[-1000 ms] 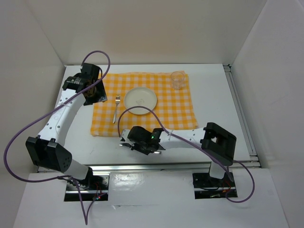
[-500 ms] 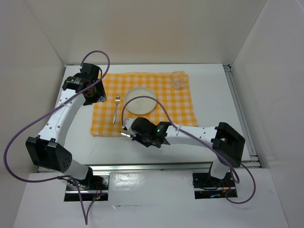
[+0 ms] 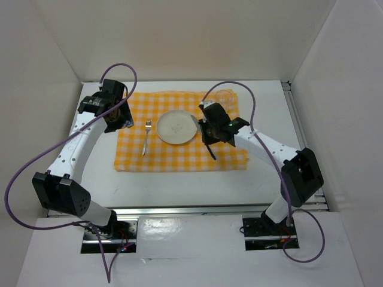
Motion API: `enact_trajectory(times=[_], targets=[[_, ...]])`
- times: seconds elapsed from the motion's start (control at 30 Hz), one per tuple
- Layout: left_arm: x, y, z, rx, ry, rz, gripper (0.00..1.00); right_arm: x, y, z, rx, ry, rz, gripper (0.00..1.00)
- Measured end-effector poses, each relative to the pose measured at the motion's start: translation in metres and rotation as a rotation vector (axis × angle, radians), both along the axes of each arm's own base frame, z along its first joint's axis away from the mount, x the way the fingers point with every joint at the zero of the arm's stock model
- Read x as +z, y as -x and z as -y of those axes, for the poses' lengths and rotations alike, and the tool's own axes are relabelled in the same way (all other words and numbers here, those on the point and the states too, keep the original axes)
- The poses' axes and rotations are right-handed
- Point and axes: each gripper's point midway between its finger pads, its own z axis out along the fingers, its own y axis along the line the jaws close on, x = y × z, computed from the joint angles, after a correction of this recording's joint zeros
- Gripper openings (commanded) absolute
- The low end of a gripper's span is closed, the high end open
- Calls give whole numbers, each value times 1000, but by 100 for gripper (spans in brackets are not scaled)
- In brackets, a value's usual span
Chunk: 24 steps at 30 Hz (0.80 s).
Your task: Set the dinner table for one person
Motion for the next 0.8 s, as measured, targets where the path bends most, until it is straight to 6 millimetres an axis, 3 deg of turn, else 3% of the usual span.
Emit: enact_trajectory(times=[0.2, 0.37, 0.8], targets=[[0, -1, 0, 0, 1, 4, 69, -37, -22, 43, -258, -28, -148, 1], [-3, 0, 1, -2, 2, -3, 69, -64, -32, 63, -405, -36, -232, 0], [-7, 0, 1, -5, 5, -12, 69, -92, -67, 78, -574, -44, -275, 0]])
